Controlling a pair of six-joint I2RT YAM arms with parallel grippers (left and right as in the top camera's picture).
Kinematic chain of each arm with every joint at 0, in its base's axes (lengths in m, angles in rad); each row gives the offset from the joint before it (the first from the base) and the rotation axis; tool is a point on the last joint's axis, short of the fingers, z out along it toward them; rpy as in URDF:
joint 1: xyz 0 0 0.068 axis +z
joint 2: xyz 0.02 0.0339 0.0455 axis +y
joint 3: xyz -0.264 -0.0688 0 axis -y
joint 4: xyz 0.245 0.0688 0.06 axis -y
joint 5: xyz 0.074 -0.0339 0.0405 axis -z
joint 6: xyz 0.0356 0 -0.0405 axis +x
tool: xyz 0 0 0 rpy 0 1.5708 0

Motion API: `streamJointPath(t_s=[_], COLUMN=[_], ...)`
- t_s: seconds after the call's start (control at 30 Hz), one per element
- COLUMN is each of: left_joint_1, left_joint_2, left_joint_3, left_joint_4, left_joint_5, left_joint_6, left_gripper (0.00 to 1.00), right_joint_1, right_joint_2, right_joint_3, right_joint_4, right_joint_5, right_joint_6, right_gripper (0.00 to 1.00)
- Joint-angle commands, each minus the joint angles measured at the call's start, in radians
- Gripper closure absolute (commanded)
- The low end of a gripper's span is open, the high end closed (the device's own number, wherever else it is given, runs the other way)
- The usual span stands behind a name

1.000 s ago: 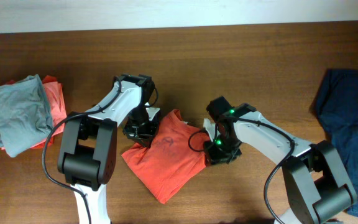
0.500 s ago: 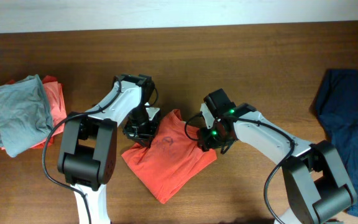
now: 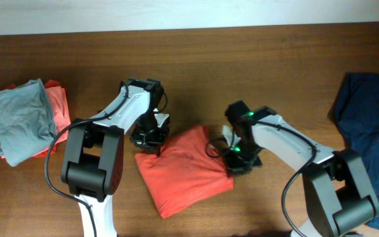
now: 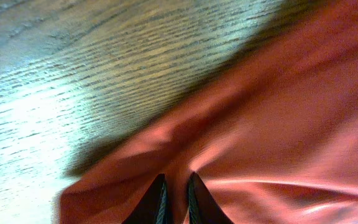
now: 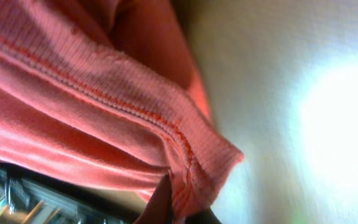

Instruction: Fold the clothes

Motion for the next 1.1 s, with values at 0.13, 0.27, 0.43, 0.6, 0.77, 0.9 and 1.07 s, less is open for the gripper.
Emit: streamJointPath(t_s=[0.13,0.27,0.43,0.6,0.77,0.9,1.07], left_joint_1=[0.005,0.004,0.004,0.004,0.004,-0.004,-0.032], left_joint_2=[0.016,0.016,0.016,0.016,0.016,0.016,0.018], left_joint_3=[-0.008,-0.008,-0.008,0.002,0.058,0.086,0.085], left_joint_4=[0.0,0.0,0.024,0.074,0.091,0.124,0.138], left_joint_5=[-0.016,-0.015,-0.008,0.037,0.153,0.173,0.172], left_joint_6=[0.002,0.002,0.002,0.023,0.118,0.149,0.148], left_gripper=[0.87,0.87,0.87,0.86,0.86,0.81,0.81], right_joint_1=[-0.069,-0.042,-0.013,0.003,0.002,0.003,0.003], right_joint_2=[-0.008,-0.001,-0.001,-0.001,-0.001,-0.001,-0.001], right_joint_3=[0.01,0.01,0.006,-0.018,-0.063,-0.096,-0.145], right_joint_4=[-0.064,-0.048,-0.064,-0.067,-0.043,-0.016,0.035], right_joint_5=[0.04,0.04,0.04,0.04,0.039,-0.005,-0.025], right_joint_6=[-0.071,-0.07,-0.071,-0.07,-0.066,-0.065,-0.047], right_gripper=[0.93,0.9,0.82,0.81,0.81,0.81,0.81])
